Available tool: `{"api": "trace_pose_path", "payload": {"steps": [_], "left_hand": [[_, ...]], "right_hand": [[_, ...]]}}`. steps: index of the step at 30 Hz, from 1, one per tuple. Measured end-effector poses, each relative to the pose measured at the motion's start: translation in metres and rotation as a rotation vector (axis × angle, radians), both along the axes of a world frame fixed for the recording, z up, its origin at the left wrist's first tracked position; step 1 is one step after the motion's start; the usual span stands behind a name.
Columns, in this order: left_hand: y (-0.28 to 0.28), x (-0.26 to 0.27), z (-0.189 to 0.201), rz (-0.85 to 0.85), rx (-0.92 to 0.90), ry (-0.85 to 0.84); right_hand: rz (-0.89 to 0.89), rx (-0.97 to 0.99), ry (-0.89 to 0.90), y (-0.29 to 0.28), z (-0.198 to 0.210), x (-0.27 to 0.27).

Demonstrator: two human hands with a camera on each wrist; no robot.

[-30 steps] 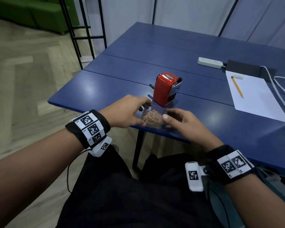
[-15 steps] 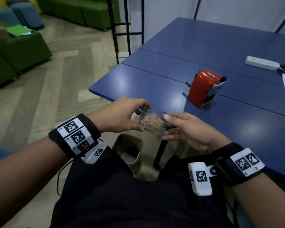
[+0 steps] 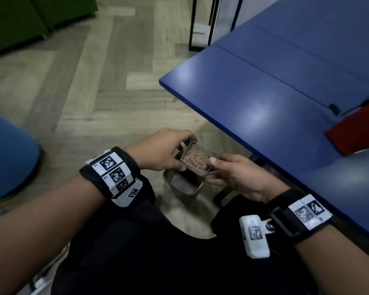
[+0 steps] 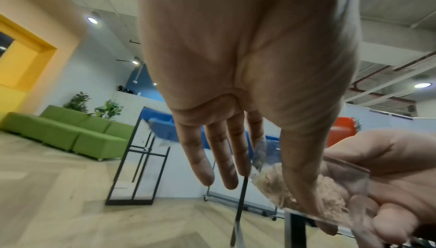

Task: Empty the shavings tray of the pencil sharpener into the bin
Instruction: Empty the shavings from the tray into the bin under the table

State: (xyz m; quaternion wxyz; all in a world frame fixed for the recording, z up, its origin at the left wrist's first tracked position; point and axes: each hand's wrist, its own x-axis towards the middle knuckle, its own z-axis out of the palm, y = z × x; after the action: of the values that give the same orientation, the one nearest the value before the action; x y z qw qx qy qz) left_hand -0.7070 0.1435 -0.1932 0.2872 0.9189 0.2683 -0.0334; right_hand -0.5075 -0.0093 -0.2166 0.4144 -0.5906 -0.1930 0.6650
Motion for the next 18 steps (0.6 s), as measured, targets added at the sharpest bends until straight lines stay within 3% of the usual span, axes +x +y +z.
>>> {"api": "trace_pose_path", "payload": {"steps": [7,11,15,18], "left_hand": [[0.061,0.026,-0.084,0.092,-0.254,0.222],[0.090,0.040,-0.118,0.189,-0.328,0.218],[0.106,0.038,-0.154,0.339,-0.398,0.156],[0.109,0.037,-0.183,0.313,-0.398,0.234]], "right_hand": [[-0.109,-0.112,-0.019,0.044,-0.098,0.009],[-0.096,-0.160,-0.099,0.063,-0.162,0.020],[-0.073,-0.236,-0.365,0.071,-0.222,0.030],[-0.016,-0.251,-0.629,0.076,-0.259,0.033]]}}
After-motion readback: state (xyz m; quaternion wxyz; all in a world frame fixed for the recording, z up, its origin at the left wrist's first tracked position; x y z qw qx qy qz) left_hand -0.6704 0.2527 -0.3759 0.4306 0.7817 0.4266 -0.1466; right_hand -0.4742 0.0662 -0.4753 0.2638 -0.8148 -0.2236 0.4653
